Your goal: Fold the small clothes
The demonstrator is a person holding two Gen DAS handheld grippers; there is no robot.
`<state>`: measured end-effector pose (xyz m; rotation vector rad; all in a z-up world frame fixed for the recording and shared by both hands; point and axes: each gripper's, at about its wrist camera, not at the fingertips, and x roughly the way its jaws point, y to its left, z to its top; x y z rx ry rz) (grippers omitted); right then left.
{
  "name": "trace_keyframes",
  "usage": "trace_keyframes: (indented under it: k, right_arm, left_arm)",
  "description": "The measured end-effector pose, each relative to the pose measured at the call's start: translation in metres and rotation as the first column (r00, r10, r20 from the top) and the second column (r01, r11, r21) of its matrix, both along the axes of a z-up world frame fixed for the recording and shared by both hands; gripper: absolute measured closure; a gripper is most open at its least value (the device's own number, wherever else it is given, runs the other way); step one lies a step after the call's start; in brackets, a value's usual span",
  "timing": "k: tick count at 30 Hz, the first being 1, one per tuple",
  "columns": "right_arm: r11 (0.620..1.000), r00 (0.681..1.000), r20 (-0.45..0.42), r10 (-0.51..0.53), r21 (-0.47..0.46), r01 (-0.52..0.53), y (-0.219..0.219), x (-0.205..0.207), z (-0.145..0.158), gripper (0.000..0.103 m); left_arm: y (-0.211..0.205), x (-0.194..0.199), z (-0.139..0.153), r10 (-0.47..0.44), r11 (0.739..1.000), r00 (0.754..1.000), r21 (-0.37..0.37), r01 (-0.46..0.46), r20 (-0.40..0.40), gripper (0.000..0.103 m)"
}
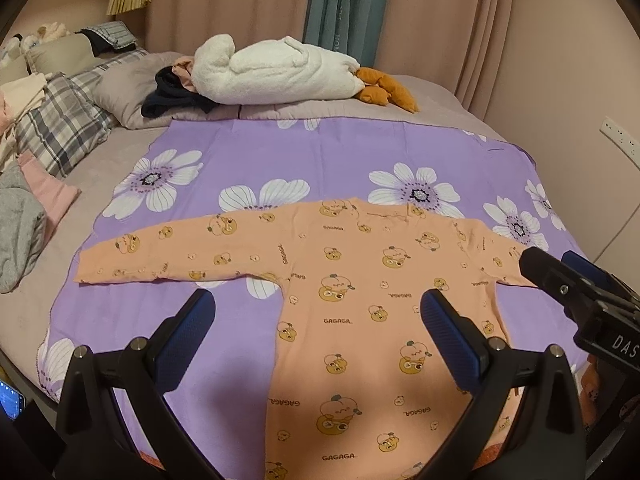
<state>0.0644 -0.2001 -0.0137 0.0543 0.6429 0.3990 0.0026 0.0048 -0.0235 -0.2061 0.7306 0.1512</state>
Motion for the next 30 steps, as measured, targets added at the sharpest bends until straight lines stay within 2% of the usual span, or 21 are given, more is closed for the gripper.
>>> trace_keyframes:
  k: [30]
  right_arm:
    - [0.999,1.0,-0.002,-0.031,-0.012,0.031,-0.0053,-0.0003,-0.0013,0.001]
  left_arm:
    - [-0.0068,-0.0005,-0.0066,-0.042,0.999,0.999,-0.019,0.042,-0.011,0.0]
